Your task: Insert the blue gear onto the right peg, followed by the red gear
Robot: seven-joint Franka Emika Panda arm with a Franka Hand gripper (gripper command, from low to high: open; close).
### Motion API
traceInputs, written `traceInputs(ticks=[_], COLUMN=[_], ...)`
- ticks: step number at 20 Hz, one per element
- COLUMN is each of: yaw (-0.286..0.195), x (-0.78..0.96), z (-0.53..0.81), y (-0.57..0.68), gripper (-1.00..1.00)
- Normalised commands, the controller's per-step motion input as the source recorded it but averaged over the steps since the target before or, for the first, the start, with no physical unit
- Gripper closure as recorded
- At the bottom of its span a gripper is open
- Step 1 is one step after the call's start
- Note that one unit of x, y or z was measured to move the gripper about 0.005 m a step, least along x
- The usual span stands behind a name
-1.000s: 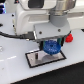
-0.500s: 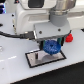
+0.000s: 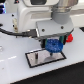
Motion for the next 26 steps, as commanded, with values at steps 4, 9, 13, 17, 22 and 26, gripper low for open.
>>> traceInputs(ticks=[4,9,13,17,22,26], yaw=[0.000,0.000,0.000,0.000,0.000,0.000], x=[0.14,0.07,0.04,0.08,0.07,0.07], z=[-0.19,-0.12,0.00,-0.11,-0.14,-0.14], y=[-0.05,-0.01,-0.01,0.00,0.00,0.01], gripper=[1.00,1.00,1.00,1.00,1.00,1.00])
